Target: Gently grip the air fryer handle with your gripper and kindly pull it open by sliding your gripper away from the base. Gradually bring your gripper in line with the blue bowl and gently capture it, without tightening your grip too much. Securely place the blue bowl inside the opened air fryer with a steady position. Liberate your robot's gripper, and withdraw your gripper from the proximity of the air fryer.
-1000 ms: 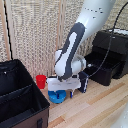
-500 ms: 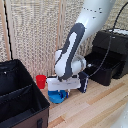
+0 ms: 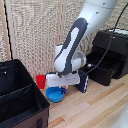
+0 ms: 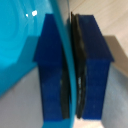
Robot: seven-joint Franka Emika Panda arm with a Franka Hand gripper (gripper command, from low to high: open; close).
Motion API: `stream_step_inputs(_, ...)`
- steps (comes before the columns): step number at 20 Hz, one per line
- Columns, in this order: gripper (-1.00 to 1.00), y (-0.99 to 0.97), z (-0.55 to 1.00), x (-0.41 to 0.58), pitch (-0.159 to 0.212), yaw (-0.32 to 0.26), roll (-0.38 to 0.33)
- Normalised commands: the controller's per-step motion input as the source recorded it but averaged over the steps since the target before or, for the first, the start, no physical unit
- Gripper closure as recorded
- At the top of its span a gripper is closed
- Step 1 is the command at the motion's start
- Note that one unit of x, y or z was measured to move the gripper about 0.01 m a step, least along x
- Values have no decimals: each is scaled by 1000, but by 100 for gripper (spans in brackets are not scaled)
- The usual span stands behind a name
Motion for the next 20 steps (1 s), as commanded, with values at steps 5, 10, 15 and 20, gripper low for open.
stream_step_inputs(5, 100, -5, 832, 248, -108, -4, -54)
stream_step_inputs(10, 100, 0, 829, 290, -102, -47, -65)
stream_step_inputs(15, 100, -114, 855, 338, -82, -79, -39)
stream_step_inputs(20, 100, -473, 777, 309, -23, -67, -17)
